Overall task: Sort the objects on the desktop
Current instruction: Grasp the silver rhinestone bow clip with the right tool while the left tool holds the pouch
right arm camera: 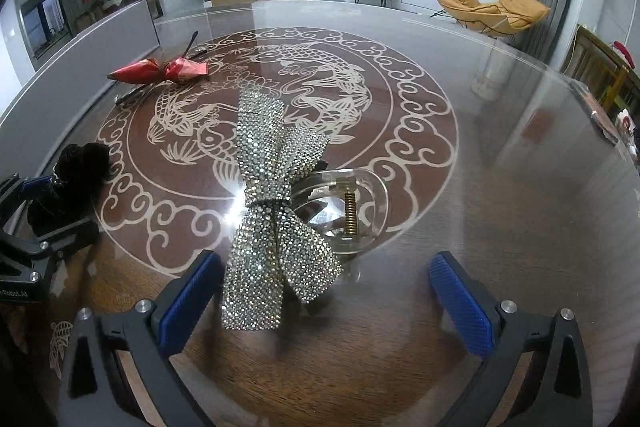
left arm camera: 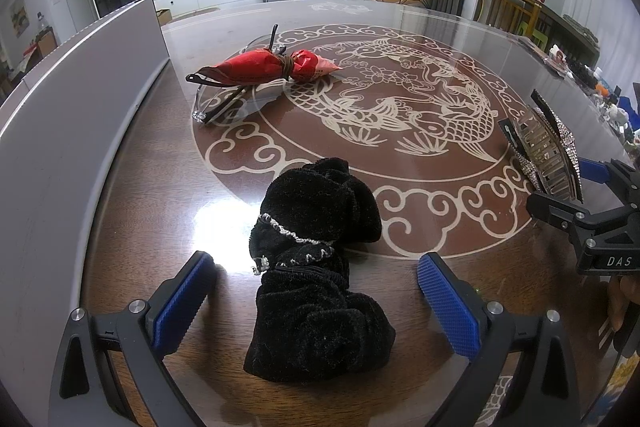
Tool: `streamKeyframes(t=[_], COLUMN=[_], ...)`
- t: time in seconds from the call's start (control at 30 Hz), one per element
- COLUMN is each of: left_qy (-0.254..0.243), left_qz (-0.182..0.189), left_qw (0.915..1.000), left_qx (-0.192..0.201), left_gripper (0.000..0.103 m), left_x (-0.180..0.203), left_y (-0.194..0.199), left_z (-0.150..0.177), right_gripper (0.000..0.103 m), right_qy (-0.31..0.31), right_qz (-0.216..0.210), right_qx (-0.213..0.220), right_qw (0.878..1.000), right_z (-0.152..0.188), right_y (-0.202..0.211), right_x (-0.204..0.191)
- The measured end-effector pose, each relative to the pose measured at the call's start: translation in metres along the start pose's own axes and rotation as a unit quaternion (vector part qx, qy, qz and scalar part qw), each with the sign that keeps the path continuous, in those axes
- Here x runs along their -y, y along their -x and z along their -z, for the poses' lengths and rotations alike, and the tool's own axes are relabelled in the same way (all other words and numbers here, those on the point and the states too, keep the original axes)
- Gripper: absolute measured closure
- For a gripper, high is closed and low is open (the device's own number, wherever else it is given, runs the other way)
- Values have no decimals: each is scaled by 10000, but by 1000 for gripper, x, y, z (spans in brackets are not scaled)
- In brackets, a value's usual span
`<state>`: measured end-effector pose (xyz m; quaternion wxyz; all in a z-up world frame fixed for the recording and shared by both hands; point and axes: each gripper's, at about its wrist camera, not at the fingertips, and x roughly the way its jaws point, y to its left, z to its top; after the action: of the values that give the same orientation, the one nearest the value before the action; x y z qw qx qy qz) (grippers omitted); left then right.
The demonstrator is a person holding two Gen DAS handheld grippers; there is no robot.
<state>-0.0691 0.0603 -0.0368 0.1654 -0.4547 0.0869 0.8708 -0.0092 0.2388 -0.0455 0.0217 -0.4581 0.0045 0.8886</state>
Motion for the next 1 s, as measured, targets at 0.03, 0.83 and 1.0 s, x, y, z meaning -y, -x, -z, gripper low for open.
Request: streamKeyframes(t=[0.03, 0.83, 1.0], left_qy=[0, -15, -48], left_qz=[0, -2, 18], left_qw=[10000, 10000, 10000], left_qx=[0, -22, 14], left_gripper=[0, 0, 5], left_x=[0, 0, 2], left_y=[0, 2, 4], left_z=[0, 1, 5], right_gripper=[0, 0, 0], right_qy=[0, 1, 42], right_qz=[0, 0, -34], right_qx=[0, 1, -63], right_qw=[10000, 10000, 10000], right_z=[0, 1, -2], right_y=[0, 0, -1], right_x=[0, 0, 0])
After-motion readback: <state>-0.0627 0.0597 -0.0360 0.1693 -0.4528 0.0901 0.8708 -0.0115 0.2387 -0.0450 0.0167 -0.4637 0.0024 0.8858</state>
